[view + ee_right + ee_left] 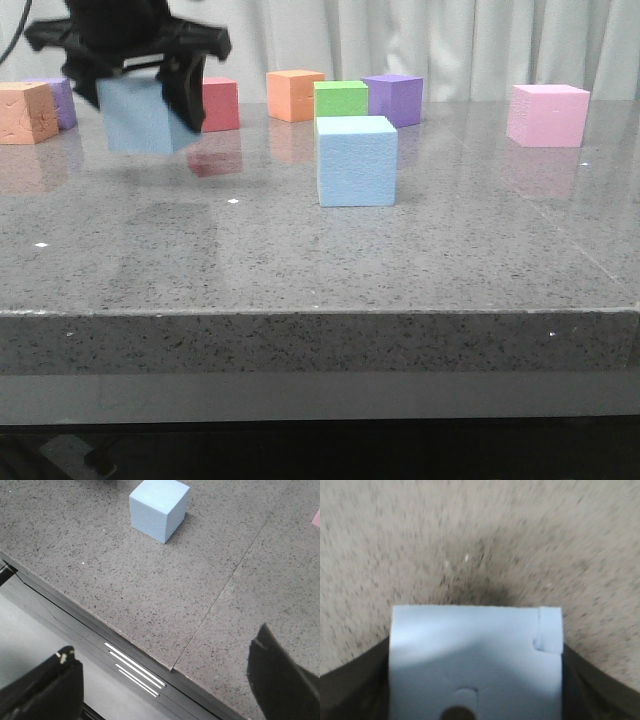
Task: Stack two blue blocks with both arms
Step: 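Carry the held cube over the placed blue cube and lower it on top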
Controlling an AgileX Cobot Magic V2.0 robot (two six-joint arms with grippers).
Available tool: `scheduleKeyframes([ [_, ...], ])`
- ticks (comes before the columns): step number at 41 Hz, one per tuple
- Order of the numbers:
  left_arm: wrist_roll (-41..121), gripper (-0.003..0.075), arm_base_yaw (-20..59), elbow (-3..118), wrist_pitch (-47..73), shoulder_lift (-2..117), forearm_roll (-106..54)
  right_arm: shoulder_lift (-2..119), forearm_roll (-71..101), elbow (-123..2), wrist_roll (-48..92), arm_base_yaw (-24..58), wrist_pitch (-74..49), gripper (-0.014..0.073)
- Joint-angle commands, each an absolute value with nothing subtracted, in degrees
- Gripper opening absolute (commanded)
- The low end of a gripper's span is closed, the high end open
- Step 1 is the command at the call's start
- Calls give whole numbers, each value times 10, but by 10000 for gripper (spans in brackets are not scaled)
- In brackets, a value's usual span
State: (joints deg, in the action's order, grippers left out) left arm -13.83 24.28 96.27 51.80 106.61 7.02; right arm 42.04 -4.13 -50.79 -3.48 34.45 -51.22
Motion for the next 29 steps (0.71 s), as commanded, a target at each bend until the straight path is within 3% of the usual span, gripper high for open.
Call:
scheduleKeyframes([
  [1, -76, 269, 263, 1030, 517, 1038, 53, 418, -42, -520, -29, 341, -478, 664],
  [18, 482, 249, 351, 1120, 538, 1042, -150, 418, -42, -520, -29, 341, -478, 664],
  [29, 591, 250, 375, 1120, 548, 1067, -150, 418, -42, -520, -29, 341, -478, 664],
])
